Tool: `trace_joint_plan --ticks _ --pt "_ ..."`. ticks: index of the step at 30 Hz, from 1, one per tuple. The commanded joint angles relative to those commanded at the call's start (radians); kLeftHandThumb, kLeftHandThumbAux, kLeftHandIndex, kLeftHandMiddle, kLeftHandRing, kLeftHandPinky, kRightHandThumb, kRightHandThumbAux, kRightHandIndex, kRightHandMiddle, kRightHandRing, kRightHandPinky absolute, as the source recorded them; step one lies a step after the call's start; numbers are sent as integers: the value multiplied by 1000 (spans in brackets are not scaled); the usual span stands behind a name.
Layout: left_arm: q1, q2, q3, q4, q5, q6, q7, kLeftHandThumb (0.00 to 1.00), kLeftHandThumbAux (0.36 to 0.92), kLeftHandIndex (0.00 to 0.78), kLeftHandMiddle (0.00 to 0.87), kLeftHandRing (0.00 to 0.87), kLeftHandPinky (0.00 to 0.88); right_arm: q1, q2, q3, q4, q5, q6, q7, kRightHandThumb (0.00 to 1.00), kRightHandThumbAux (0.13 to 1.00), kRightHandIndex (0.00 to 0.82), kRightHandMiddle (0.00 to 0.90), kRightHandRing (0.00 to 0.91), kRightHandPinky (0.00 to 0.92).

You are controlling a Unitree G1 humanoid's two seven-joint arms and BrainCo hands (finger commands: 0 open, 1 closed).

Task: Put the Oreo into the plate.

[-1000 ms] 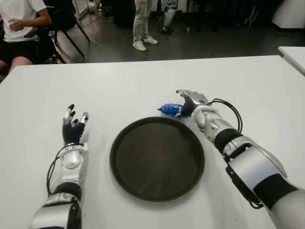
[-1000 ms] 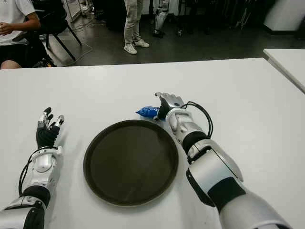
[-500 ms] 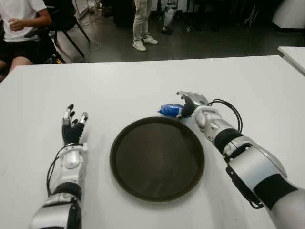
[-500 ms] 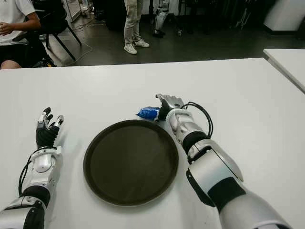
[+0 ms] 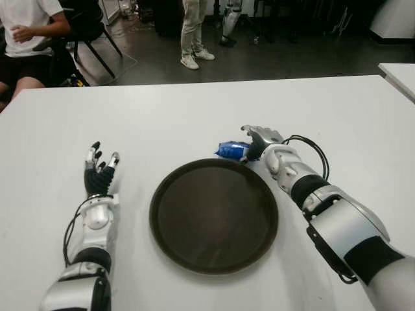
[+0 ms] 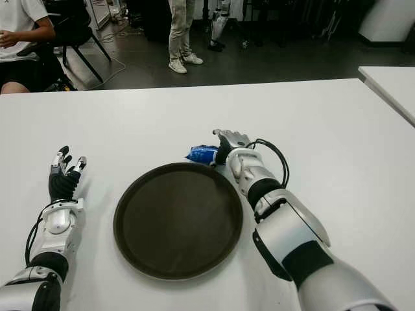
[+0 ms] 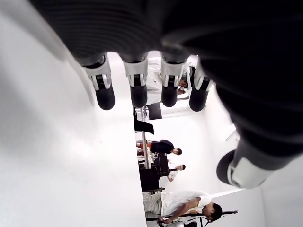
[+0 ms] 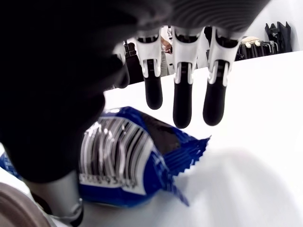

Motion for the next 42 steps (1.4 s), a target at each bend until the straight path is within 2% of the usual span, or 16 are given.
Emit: trace_joint_plan --ticks 8,15,23,25,29,31,37,42 --pt "0 2 -4 4 9 0 11 345 606 4 15 0 0 0 -1 6 1 -1 -4 5 49 780 85 250 328 445" --pt "-2 0 3 5 -1 -2 -3 357 606 11 16 0 0 1 -1 15 -1 -6 -9 -5 46 782 105 258 325 424" --pt "-3 -2 4 5 -2 3 -1 351 601 6 18 0 0 -2 1 36 1 -21 -7 -1 86 815 254 359 447 513" --pt "-3 -2 4 5 -2 3 -1 350 598 5 20 0 0 -3 3 43 2 -25 -7 1 115 831 325 417 496 542" --pt "-3 -3 3 4 -1 5 1 349 597 6 22 0 0 -4 6 54 5 -32 -8 4 140 846 384 474 538 568" --pt "-2 -4 2 2 0 6 3 352 596 8 23 0 0 -4 9 62 7 -38 -7 7 175 855 445 549 586 604" --pt "-1 -11 1 -7 -1 7 6 351 595 1 18 0 0 -6 18 85 14 -57 -4 13 220 852 504 639 650 657" --pt "-3 -11 4 -4 -4 9 1 361 604 9 14 0 0 -6 19 108 18 -71 -4 12 232 857 518 667 677 675"
